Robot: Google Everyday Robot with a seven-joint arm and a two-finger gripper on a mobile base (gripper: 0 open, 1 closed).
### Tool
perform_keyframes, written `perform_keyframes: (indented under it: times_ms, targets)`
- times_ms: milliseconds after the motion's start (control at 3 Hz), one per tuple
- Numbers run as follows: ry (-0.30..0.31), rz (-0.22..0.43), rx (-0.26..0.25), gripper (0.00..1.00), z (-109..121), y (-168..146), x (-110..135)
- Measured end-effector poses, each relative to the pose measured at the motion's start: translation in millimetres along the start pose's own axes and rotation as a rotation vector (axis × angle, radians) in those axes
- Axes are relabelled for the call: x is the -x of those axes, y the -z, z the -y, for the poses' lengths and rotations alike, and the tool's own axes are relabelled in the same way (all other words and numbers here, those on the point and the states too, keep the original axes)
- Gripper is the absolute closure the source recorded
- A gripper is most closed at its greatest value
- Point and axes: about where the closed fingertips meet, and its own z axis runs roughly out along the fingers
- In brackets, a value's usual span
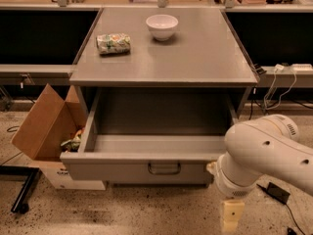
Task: Close top drawer
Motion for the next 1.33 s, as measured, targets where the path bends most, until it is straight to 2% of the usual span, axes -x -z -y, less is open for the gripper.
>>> perform_keyframes:
  times_ms: [333, 667, 1000, 1333]
  targets:
    - [0.020, 0.049, -0.022, 0.00, 34, 5, -1]
    - [0.029, 0.136, -0.076, 0.18, 83, 10, -6]
    - [0.023, 0.201, -0.120, 0.41, 115, 15, -9]
    - [0.000, 0.235, -0.152, 0.64, 141, 12, -19]
